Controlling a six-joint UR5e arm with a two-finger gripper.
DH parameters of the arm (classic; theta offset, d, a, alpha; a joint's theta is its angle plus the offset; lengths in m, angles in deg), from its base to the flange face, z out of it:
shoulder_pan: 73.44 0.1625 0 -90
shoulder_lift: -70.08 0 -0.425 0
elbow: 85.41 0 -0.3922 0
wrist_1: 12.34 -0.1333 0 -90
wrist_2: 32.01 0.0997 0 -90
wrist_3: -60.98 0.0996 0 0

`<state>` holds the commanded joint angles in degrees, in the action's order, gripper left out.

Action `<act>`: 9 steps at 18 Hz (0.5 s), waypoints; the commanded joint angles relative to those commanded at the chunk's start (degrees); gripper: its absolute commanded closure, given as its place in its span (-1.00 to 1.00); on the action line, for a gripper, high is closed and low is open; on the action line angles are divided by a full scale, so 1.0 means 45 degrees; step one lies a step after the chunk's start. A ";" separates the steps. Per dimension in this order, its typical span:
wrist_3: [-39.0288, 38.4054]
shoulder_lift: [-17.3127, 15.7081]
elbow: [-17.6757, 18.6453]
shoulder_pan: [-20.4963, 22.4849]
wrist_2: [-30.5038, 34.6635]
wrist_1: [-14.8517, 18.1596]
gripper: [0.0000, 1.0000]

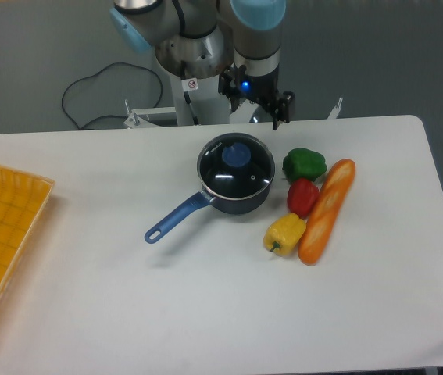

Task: Open the lid
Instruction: 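Lower the open gripper over the blue knob of the pan lid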

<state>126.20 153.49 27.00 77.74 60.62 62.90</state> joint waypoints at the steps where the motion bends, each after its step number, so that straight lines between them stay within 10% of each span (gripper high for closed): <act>1: 0.0000 0.0058 0.0019 0.0000 0.0000 0.0000 -1.00; 9: -0.0020 0.0430 0.0311 -0.0352 0.0000 -0.0583 -1.00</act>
<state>126.11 155.42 28.40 76.16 60.62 60.27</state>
